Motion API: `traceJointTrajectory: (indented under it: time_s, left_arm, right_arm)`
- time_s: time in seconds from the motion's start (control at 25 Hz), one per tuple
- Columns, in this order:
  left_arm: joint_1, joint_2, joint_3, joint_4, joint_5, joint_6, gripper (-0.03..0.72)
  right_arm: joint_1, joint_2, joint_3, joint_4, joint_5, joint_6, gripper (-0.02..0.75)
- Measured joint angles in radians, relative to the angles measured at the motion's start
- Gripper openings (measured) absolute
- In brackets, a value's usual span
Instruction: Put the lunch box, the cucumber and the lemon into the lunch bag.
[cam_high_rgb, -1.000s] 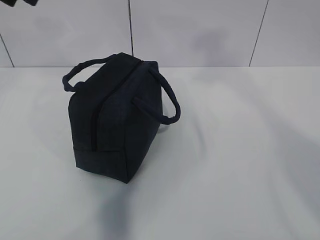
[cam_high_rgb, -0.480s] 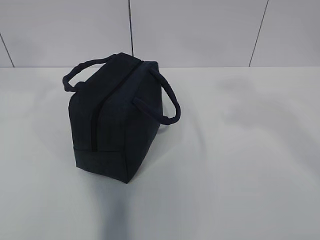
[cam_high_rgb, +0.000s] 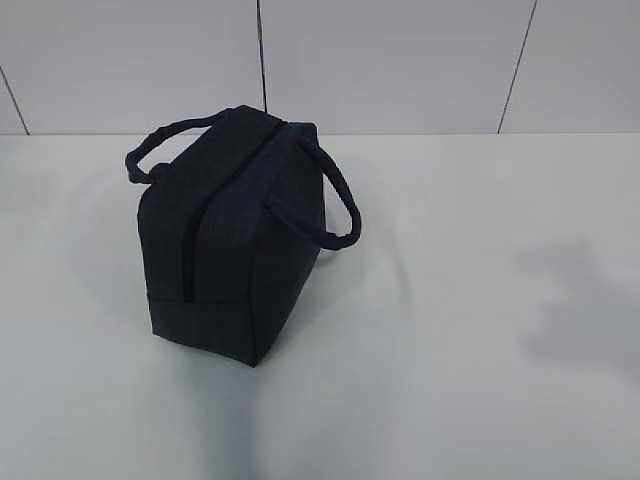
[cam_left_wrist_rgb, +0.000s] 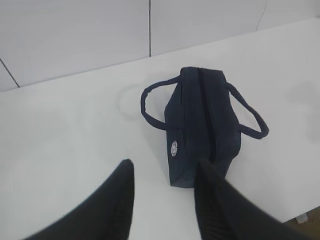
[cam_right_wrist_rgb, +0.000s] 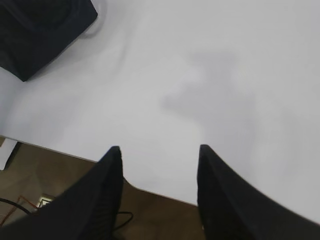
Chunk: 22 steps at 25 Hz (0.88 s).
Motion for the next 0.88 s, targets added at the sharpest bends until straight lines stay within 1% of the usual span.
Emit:
traceJointTrajectory:
  time_s: [0.12, 0.24, 0.36, 0.56, 0.88]
  left_arm:
    - [0.000, -0.080, 0.003, 0.000, 0.002, 0.000, 0.266]
    - [0.000, -0.172, 0.042, 0.000, 0.002, 0.000, 0.249]
    - [0.000, -0.262, 0.129, -0.011, 0.002, 0.000, 0.244]
    - [0.000, -0.441, 0.309, -0.023, 0.005, 0.002, 0.242]
    - [0.000, -0.703, 0.568, -0.047, 0.011, 0.006, 0.242]
  right_arm:
    - [0.000, -0.096, 0.064, 0.000, 0.002, 0.002, 0.366]
    - [0.000, -0.174, 0.121, 0.000, 0.005, 0.002, 0.366]
    - [0.000, -0.223, 0.173, 0.000, 0.007, 0.002, 0.366]
    - [0.000, -0.265, 0.242, 0.000, 0.007, 0.016, 0.366]
    - [0.000, -0.374, 0.329, 0.000, 0.007, 0.016, 0.365]
